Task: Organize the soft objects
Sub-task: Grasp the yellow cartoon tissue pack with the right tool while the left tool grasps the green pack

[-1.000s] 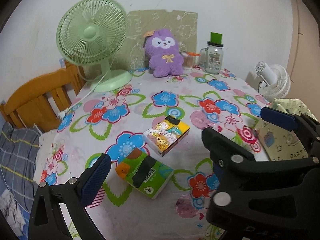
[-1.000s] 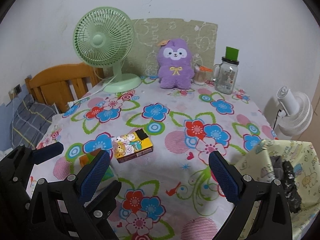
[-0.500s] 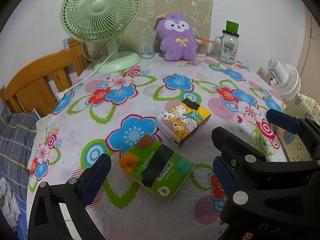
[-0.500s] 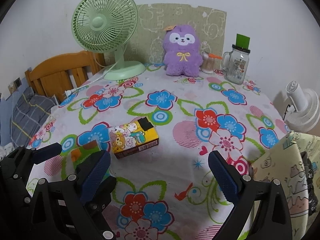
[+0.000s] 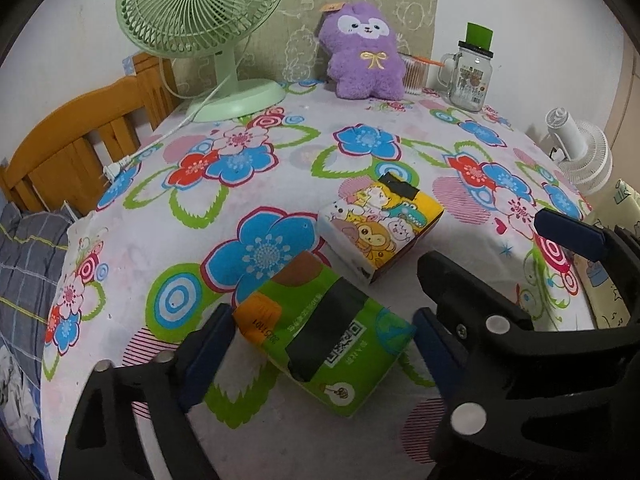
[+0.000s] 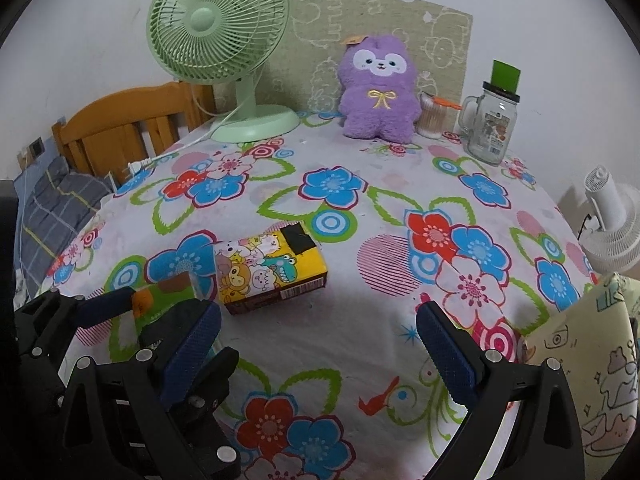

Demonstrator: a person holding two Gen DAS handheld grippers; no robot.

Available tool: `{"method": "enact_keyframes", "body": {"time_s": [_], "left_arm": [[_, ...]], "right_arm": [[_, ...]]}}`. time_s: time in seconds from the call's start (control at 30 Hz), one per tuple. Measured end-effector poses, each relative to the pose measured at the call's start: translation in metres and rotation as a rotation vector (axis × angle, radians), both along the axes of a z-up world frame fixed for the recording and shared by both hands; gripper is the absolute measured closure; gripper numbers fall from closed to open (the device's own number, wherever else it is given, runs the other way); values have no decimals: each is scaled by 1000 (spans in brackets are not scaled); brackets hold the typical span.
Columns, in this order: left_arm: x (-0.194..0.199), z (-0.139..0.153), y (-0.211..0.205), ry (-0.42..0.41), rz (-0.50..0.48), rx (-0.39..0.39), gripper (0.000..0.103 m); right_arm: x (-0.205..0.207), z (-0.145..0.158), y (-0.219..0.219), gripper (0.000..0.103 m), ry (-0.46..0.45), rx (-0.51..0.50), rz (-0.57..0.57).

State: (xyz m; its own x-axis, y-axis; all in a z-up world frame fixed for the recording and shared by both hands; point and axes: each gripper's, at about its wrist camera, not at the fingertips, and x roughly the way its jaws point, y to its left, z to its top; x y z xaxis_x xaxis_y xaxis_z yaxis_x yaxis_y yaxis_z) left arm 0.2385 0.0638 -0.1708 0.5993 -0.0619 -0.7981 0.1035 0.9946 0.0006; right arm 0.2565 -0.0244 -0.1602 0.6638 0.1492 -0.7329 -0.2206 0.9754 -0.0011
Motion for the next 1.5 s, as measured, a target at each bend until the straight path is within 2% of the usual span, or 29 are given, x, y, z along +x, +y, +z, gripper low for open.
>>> {"method": "enact_keyframes", "body": {"time_s": [0.37, 1.07, 1.17, 1.23, 1.5], "left_arm": [[3, 0, 9, 1, 13, -28, 15], [21, -4, 23, -6, 43, 12, 15], [23, -6, 22, 4, 42, 18, 15], [25, -8, 22, 15, 42, 15, 15], [26, -10, 22, 27, 30, 2, 15]], "right_arm": [[11, -3, 12, 4, 3, 5, 30], [48, -23, 32, 4, 51, 10, 49], [52, -28, 31, 9, 74, 18, 56], [54, -31, 32, 20, 98, 22, 64], [51, -30, 31, 24, 90, 12, 56]]}}
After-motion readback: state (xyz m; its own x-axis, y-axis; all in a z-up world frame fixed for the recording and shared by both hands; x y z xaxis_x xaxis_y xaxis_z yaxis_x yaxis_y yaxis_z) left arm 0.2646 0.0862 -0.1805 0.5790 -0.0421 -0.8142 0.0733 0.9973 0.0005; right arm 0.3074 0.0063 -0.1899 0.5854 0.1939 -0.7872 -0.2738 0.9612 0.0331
